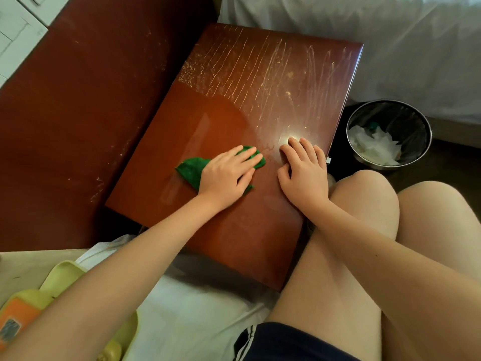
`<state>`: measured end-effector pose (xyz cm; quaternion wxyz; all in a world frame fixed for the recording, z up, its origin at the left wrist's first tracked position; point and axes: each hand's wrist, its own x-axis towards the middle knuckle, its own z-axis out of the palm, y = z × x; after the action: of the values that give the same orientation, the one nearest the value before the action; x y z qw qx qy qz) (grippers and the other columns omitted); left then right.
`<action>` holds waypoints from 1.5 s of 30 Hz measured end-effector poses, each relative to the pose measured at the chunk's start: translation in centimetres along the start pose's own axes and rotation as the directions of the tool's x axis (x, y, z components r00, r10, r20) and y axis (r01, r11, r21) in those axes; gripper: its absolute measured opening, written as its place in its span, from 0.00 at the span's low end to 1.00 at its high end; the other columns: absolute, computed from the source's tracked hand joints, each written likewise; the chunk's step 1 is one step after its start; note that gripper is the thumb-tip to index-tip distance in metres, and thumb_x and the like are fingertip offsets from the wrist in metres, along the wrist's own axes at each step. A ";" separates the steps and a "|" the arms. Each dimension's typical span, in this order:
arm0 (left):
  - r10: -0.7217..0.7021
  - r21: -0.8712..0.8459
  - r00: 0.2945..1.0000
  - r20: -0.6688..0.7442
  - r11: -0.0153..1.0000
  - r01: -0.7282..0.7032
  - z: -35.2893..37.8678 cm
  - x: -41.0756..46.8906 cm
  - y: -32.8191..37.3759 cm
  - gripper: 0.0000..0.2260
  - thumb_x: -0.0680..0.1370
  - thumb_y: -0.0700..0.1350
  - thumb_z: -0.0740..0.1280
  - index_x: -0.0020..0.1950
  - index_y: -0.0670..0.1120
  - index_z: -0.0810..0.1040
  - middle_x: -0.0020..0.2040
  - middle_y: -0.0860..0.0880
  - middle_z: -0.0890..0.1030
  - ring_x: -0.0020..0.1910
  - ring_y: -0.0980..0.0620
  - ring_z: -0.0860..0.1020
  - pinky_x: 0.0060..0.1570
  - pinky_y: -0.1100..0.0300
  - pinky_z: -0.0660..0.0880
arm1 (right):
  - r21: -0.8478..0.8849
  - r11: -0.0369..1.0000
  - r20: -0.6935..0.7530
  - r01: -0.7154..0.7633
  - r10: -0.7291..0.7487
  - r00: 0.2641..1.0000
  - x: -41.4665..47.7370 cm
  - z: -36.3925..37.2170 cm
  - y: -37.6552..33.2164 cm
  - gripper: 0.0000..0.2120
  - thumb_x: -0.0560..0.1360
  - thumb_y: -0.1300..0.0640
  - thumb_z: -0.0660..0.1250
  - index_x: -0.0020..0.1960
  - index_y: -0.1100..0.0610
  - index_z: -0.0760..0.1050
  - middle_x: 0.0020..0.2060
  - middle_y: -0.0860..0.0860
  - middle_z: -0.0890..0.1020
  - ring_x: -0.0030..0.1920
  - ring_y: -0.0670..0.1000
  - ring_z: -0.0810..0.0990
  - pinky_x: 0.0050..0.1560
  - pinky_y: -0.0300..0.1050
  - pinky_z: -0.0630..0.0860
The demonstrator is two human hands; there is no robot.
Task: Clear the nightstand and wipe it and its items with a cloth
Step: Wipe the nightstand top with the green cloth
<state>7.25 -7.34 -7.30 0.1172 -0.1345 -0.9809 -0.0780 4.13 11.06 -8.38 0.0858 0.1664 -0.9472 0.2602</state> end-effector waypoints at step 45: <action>0.140 -0.004 0.989 0.055 0.990 -0.140 -0.7 -1.9 0.0 0.15 0.79 0.48 0.60 0.64 0.50 0.77 0.64 0.51 0.77 0.64 0.49 0.75 0.61 0.55 0.70 | 0.015 1.000 -0.016 -0.009 0.009 1.000 0.0 0.4 0.3 0.19 0.72 0.56 0.55 0.56 0.60 0.78 0.60 0.56 0.78 0.64 0.58 0.71 0.67 0.55 0.62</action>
<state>9.19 -7.99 -7.16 0.0953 -0.2053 -0.9718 -0.0659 4.03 11.10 -8.82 0.0909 0.1607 -0.9452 0.2692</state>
